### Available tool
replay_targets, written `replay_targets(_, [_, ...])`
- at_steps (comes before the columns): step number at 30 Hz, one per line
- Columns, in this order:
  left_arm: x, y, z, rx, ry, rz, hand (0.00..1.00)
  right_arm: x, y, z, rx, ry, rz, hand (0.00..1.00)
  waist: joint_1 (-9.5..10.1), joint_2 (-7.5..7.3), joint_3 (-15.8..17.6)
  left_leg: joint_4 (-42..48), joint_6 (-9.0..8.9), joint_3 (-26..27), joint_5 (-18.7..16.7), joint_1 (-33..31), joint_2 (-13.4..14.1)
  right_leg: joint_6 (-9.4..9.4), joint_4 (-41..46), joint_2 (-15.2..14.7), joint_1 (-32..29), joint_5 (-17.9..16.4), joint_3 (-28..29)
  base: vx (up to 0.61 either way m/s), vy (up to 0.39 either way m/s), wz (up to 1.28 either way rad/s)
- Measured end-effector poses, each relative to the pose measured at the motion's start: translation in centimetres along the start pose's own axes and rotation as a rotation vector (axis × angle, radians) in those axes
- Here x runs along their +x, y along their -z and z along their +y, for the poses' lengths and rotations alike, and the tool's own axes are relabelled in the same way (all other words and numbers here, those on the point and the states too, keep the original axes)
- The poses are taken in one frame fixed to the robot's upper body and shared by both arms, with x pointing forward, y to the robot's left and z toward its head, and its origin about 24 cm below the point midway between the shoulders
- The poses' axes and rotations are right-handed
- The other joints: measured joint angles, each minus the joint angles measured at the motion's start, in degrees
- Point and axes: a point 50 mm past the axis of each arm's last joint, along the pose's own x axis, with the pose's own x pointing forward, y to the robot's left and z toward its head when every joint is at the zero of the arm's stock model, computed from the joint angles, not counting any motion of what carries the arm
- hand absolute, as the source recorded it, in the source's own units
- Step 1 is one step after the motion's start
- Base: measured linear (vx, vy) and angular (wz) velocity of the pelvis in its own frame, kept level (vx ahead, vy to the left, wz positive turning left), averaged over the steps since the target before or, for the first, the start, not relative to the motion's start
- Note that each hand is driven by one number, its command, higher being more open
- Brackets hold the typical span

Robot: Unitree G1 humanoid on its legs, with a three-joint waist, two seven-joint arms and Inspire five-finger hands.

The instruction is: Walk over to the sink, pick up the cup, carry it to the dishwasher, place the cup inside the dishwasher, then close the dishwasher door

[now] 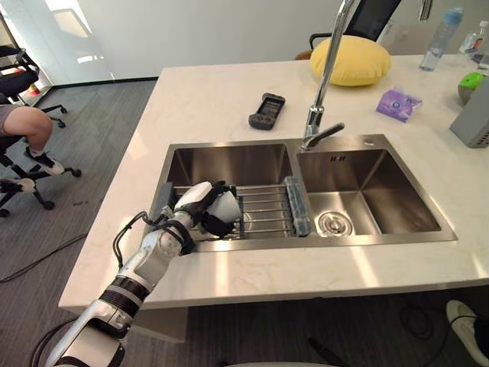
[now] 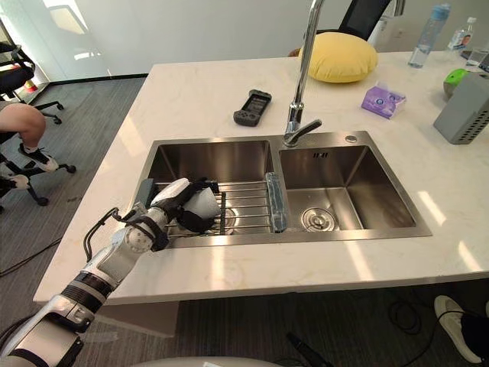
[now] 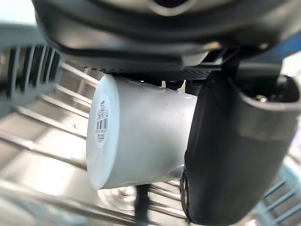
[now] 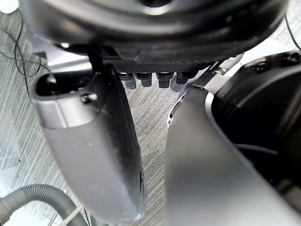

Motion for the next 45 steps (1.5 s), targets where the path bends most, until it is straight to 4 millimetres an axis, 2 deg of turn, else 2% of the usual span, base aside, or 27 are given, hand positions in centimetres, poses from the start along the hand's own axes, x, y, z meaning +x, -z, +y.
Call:
replay_targets(5, [-1.5,-1.1,-0.6,-0.201,0.003,-0.100,0.00,0.0,-0.1,-0.3,0.033,0.004,-0.006,1.00,0.08,0.26,0.24,0.02,0.03,-0.49,0.02,-0.49,-0.43,0.15,-0.01,-0.53,-0.09,-0.09,-0.79,-0.01,-0.008,0.08])
replay_targets(11, [-2.9,-6.3,-2.3,-0.510,0.094,-0.373,0.00,-0.2,-0.2,-0.8,0.141,-0.002,-0.038,1.00,0.36,0.76,0.65,0.02,0.34,-1.29,0.23,-0.83,-0.69,0.17,0.81,-0.83,-0.38,-0.29,-1.23,-0.03,-0.012,0.03])
replay_targets(15, [-3.0,-7.6,-2.7,-0.628,0.116,-0.431,0.00,-0.2,0.1,-1.0,0.203,-0.002,-0.050,1.00,1.09,0.77,0.66,-0.03,0.62,-1.75,0.41,-1.06,-0.59,-0.20,2.18,-0.83,-1.14,-1.01,-1.54,-0.09,-0.023,0.08])
replay_targets(20, [-3.1,-9.5,-1.2,-0.817,0.048,-0.540,0.00,-0.4,0.6,-1.3,0.270,0.009,-0.064,1.00,2.48,0.65,0.68,-0.12,1.07,-1.85,0.75,-1.65,-0.68,-0.16,3.72,-1.05,-2.25,-1.36,-1.51,-0.05,-0.004,0.01])
replay_targets(25, [-4.0,-10.5,2.9,-1.075,-0.138,-0.722,0.00,-0.4,1.1,-1.3,0.271,0.018,-0.071,1.00,3.16,0.14,0.40,0.03,1.16,-1.14,0.82,-1.57,-0.64,-0.14,4.02,-1.12,-2.48,-1.35,-1.15,0.00,-0.002,-0.03])
replay_targets(28, [-4.6,-10.2,4.5,-1.177,-0.230,-0.794,0.00,-0.5,1.4,-1.4,0.255,0.027,-0.068,1.00,4.13,-0.24,0.08,0.05,1.01,-0.61,0.64,-1.23,-0.41,-0.14,4.23,-1.01,-2.47,-1.35,-0.77,-0.01,-0.010,-0.09])
replay_targets(31, [-5.5,-8.9,5.5,-1.276,-0.341,-0.831,0.00,-0.5,1.9,-1.3,0.254,0.035,-0.063,1.00,4.31,-0.87,-0.29,0.41,1.04,-0.50,0.25,-0.87,-0.30,-0.17,6.05,-1.12,-2.74,-2.35,-0.72,-0.02,-0.009,-0.01])
replay_targets(33, [-6.1,-7.6,5.4,-1.325,-0.414,-0.813,0.00,-0.6,2.5,-1.3,0.226,0.043,-0.051,1.00,4.53,-1.58,-0.24,1.67,0.81,-1.33,-0.91,-1.06,-0.80,0.09,11.56,-2.25,-4.27,-5.38,-0.96,-0.05,-0.001,0.14])
replay_targets(36, [-6.6,-6.3,4.8,-1.361,-0.466,-0.778,0.00,-1.0,3.9,-1.8,0.237,0.060,-0.028,1.00,4.70,-3.18,-0.20,3.42,1.82,-4.87,-2.00,-1.93,-2.64,0.67,21.33,-4.84,-6.68,-10.11,-2.23,-0.03,-0.011,0.54])
replay_targets(38, [-6.8,-5.7,4.5,-1.387,-0.494,-0.764,0.00,-1.2,4.4,-2.2,0.241,0.069,-0.024,1.00,4.76,-3.03,-0.32,4.03,1.85,-7.23,-2.00,-2.64,-2.68,0.60,28.19,-5.37,-9.26,-10.41,-1.26,0.00,-0.026,0.81])
replay_targets(39, [-7.1,-5.3,4.6,-1.382,-0.515,-0.764,0.00,-1.4,4.6,-2.2,0.228,0.065,-0.026,1.00,5.29,-3.67,-0.57,4.67,1.77,-8.74,-1.87,-3.52,-2.70,0.59,34.45,-5.48,-12.12,-10.41,1.14,0.01,-0.038,0.87])
replay_targets(40, [-7.3,-4.9,4.8,-1.375,-0.533,-0.760,0.00,-1.4,4.5,-2.2,0.208,0.062,-0.028,1.00,5.69,-4.12,-0.93,5.16,1.55,-9.61,-1.66,-4.05,-2.77,0.43,36.08,-5.38,-12.85,-10.59,2.09,0.02,-0.077,0.72])
replay_targets(41, [-7.5,-4.7,5.0,-1.372,-0.551,-0.759,0.00,-1.4,4.4,-2.2,0.190,0.057,-0.027,1.00,5.91,-4.30,-1.15,5.63,1.13,-10.22,-1.28,-4.58,-2.85,0.07,36.02,-5.27,-12.80,-10.97,2.31,0.04,-0.112,0.63])
replay_targets(43, [-8.2,-3.7,6.0,-1.348,-0.621,-0.753,0.00,-1.0,3.7,-1.4,0.139,0.021,-0.023,1.00,7.38,-5.84,-1.91,9.60,1.01,-11.46,-0.87,-8.32,-4.31,-0.79,29.85,-5.51,-10.03,-13.98,1.93,0.02,-0.113,0.66])
replay_targets(44, [-8.3,-3.4,6.1,-1.347,-0.641,-0.741,0.00,-0.8,3.3,-1.0,0.133,0.009,-0.023,1.00,7.59,-5.75,-1.75,10.72,1.00,-11.39,-0.87,-9.29,-4.63,-0.87,27.52,-5.48,-8.85,-14.41,1.74,-0.04,-0.081,0.61])
replay_targets(45, [-8.5,-2.5,6.2,-1.349,-0.678,-0.703,0.00,-0.5,2.5,-0.5,0.111,-0.004,-0.024,1.00,8.18,-5.04,-1.23,12.63,0.98,-11.35,-0.86,-10.52,-5.07,-0.48,23.54,-5.28,-6.40,-15.02,1.15,-0.10,-0.085,0.70])
